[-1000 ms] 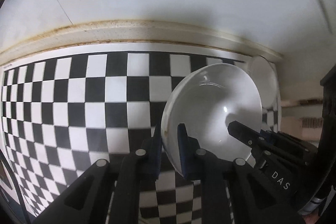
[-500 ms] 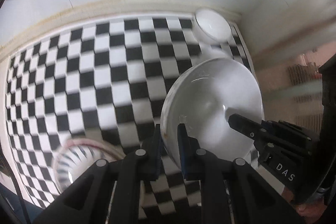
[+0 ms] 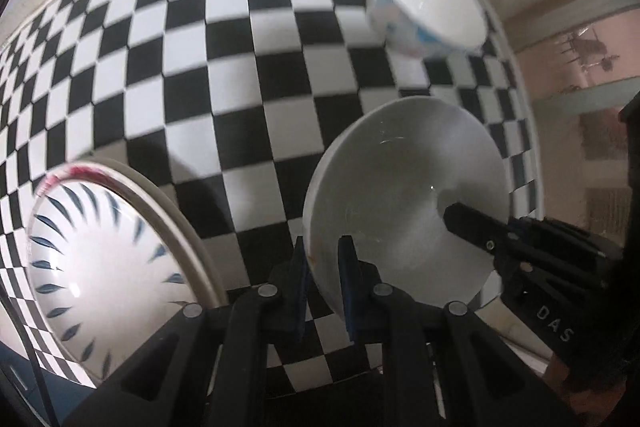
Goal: Organize plates and bowls
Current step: 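Carry the white bowl with both grippers toward the plate stack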
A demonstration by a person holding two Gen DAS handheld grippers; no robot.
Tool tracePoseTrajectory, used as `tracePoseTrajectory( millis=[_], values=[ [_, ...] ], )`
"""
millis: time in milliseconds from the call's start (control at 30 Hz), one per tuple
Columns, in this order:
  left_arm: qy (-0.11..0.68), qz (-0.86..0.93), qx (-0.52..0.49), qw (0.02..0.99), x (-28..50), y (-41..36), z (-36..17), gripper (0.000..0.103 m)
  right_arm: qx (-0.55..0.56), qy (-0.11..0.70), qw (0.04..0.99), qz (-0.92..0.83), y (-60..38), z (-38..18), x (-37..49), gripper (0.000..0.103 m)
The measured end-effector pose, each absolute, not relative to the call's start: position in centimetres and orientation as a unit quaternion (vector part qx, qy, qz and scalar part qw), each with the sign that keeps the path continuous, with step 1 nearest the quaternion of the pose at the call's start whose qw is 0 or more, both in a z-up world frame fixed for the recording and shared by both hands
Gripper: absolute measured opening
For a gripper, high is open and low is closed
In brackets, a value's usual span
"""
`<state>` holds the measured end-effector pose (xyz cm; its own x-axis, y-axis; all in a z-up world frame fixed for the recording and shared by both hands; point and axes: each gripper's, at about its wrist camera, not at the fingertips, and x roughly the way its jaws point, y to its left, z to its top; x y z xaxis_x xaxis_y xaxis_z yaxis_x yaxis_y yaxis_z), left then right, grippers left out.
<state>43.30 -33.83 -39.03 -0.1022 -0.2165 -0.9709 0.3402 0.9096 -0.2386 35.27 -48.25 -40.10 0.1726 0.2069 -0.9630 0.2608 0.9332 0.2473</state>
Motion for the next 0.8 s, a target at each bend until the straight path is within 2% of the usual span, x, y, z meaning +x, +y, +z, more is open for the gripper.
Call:
tracePoseTrajectory(
  millis=[233,800],
  values=[
    [0.729,-0.203,0.046,0.652,42.2,-34.5,-42.0,0.012,0.173,0.654,0.736,-0.024,-48.6,-42.5,34.6,0.013],
    [0.735,-0.198,0.071,0.645,40.8,-36.8,-41.9,0.014,0.2,0.665,0.719,-0.026,-49.1,-43.5,34.5,0.013]
  ],
)
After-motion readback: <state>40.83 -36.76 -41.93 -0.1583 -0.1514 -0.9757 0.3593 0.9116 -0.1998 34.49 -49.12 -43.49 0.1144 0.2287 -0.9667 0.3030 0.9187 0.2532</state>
